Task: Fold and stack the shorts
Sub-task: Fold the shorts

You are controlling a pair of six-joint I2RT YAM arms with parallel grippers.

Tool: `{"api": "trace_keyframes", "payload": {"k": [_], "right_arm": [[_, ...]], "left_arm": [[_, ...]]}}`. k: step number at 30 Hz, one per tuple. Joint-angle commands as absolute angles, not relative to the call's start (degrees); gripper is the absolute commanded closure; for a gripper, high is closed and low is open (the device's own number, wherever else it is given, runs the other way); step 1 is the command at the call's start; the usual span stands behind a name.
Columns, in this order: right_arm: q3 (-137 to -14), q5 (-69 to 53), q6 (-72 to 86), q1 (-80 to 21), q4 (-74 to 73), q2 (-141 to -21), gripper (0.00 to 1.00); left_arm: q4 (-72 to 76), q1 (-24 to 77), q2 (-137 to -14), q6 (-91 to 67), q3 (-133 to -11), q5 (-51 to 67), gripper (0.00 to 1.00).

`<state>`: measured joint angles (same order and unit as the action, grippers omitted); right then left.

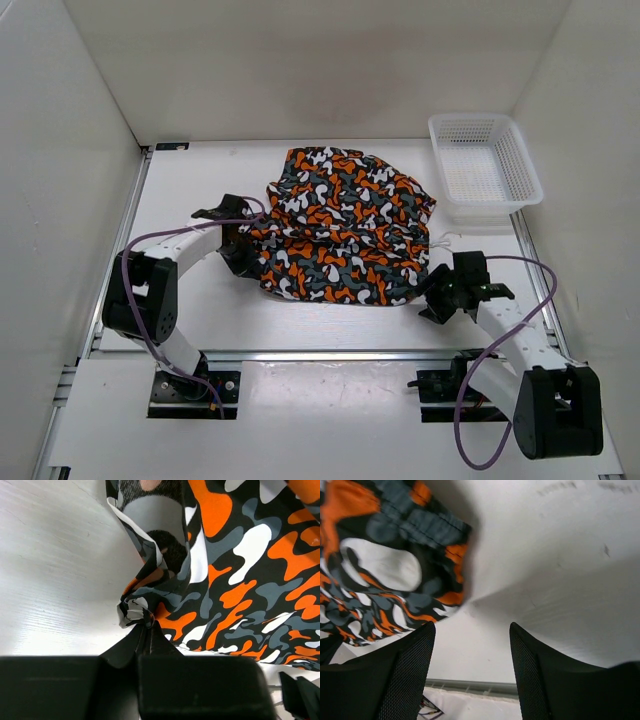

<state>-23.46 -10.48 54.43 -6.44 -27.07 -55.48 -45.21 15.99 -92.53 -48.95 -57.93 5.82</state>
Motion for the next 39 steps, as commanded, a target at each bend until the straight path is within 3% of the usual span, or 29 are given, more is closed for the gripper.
{"api": "trace_keyframes", "payload": {"k": [1, 5, 7, 9, 10, 11, 20, 29, 39], "right_arm": [[-23.30, -9.94, 54.93, -6.24, -18.38, -57.29, 0.36], [-23.29, -8.79, 54.93, -6.24, -12.41, -64.06, 0.44], [-23.90, -7.74, 54.93, -6.24, -8.63, -67.91, 0.54], [-25.57, -7.73, 54.15, -6.24, -6.42, -70.30, 0.72], [-27.06, -7.73, 53.53, -6.24, -7.90, -72.14, 0.95], [-31.33, -7.73, 52.83, -6.24, -9.91, -72.16, 1.00], [-61.14, -2.72, 38.95, -6.24, -35.73, -65.48, 1.00], [-99.35, -19.85, 29.27, -6.24, -50.53, -61.01, 1.00], [-121.80, -32.17, 29.97, -6.24, -52.29, -56.60, 1.00]], "left_arm": [[-44.47, 16.35, -90.18, -48.69, -59.24, 6.42, 0.90], [-45.00, 16.35, -90.18, -48.69, -59.24, 6.42, 0.90], [-45.00, 16.35, -90.18, -48.69, -59.24, 7.20, 0.90], [-45.00, 15.74, -89.65, -48.69, -59.24, 8.34, 0.90], [-45.00, 15.21, -89.65, -48.17, -59.76, 8.96, 0.90], [-45.00, 14.51, -89.04, -47.64, -60.46, 10.10, 0.90], [-49.21, 3.70, -72.96, -46.58, -78.37, 9.66, 0.90], [-53.26, 1.05, -60.13, -47.11, -103.52, 7.56, 0.90], [-54.40, 1.75, -48.25, -42.28, -127.57, -4.65, 0.90]]}}
